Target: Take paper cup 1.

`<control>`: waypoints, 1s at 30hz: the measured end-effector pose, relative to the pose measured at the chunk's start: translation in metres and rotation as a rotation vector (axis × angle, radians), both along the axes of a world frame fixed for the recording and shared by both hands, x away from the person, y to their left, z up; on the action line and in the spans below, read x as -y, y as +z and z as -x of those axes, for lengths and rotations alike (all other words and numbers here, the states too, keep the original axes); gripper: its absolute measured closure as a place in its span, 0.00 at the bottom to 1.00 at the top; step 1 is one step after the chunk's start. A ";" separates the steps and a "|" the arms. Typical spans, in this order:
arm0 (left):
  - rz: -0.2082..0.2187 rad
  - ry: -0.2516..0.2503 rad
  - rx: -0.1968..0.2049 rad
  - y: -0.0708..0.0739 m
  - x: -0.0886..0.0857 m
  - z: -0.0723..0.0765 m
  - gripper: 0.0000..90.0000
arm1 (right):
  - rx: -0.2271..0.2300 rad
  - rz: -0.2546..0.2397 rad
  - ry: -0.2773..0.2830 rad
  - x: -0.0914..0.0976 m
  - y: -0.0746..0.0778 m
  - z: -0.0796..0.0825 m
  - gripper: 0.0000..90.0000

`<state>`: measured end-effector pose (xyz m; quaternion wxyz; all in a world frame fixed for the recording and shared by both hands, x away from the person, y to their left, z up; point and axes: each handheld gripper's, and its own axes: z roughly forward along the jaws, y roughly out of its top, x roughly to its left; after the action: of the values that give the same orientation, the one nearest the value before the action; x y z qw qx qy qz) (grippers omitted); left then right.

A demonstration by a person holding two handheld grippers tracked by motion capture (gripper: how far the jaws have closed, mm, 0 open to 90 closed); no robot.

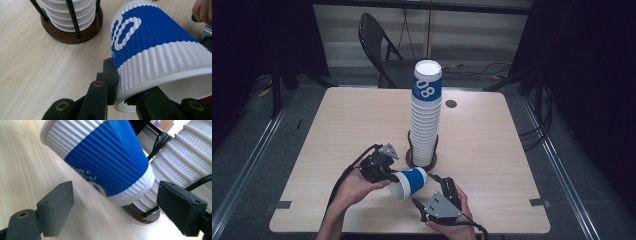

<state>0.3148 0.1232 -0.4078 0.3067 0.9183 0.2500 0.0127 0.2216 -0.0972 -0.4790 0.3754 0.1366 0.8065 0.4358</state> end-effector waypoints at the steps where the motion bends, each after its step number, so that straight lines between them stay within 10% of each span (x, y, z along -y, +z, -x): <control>1: -0.001 -0.004 -0.003 -0.001 0.001 0.000 0.92 | 0.009 0.016 0.006 -0.001 0.000 0.000 0.16; 15: -0.051 -0.043 -0.031 -0.004 0.013 0.000 0.92 | 0.048 0.125 0.067 -0.014 0.003 -0.001 0.13; 30: -0.014 -0.057 -0.039 -0.002 0.019 0.002 0.93 | 0.059 0.141 0.114 -0.029 0.010 -0.001 0.11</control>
<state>0.3132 0.1047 -0.4099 0.2956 0.9272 0.2296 -0.0124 0.2231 -0.0678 -0.4694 0.3822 0.0509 0.8302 0.4026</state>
